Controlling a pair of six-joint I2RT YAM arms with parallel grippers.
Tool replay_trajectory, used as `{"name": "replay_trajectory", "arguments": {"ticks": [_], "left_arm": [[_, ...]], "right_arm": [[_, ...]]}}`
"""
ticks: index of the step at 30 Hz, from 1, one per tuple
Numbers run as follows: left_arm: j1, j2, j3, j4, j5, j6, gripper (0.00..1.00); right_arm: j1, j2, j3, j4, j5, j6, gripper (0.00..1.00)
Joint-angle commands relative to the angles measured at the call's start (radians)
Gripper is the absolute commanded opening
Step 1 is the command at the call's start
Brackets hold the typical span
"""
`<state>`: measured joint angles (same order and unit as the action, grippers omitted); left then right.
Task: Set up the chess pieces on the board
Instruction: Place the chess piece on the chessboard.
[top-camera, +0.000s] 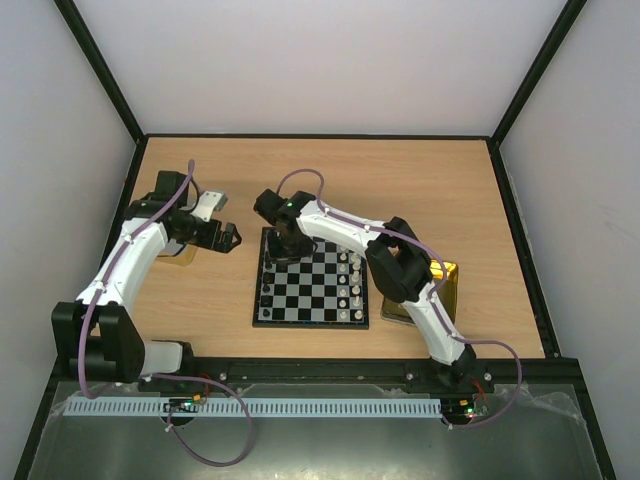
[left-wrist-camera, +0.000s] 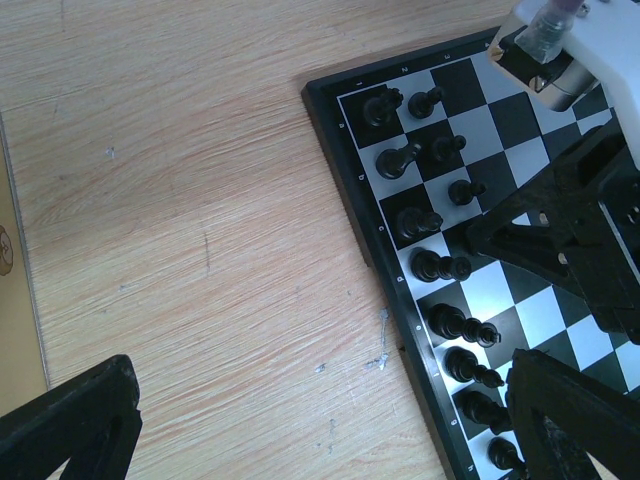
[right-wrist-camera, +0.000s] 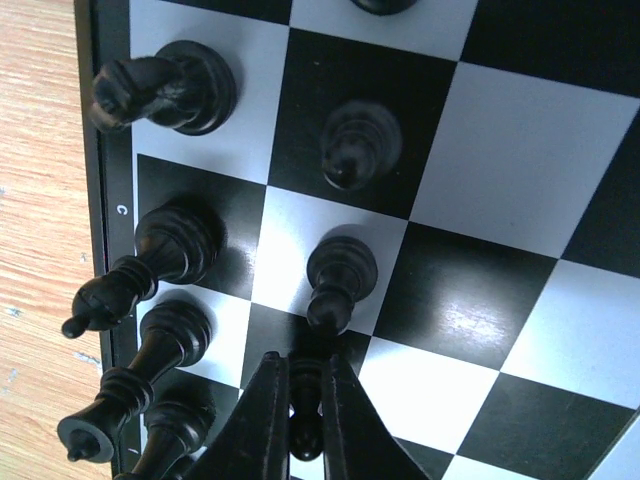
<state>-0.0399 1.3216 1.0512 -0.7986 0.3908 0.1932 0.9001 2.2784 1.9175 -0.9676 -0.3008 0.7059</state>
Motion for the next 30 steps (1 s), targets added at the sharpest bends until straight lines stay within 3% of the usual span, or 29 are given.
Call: {"name": "replay_trajectory", "arguments": {"ticks": [1,7,16,21,24,30], "left_arm": [[0.005,-0.008,-0.009,-0.007,-0.002,-0.008,0.99],[0.005,-0.007,-0.008,-0.007,0.000,-0.008,0.99],[0.005,-0.004,-0.010,-0.005,0.002,-0.007,0.99],[0.005,-0.005,-0.010,-0.007,0.002,-0.008,0.99],[0.005,-0.005,-0.008,-0.008,0.006,-0.005,0.99],[0.002,0.012,-0.007,-0.012,0.020,0.002,0.99]], "right_arm": [[0.000,0.020,0.028,-0.031,0.010,-0.008,0.11],[-0.002,0.019,0.044,-0.043,0.022,-0.016,0.21],[-0.015,-0.013,0.089,-0.061,0.013,-0.003,0.22],[-0.044,-0.108,0.092,-0.111,0.074,0.002,0.22],[-0.100,-0.242,-0.033,-0.107,0.133,0.014,0.22],[-0.333,-0.595,-0.544,-0.006,0.172,0.045,0.22]]}}
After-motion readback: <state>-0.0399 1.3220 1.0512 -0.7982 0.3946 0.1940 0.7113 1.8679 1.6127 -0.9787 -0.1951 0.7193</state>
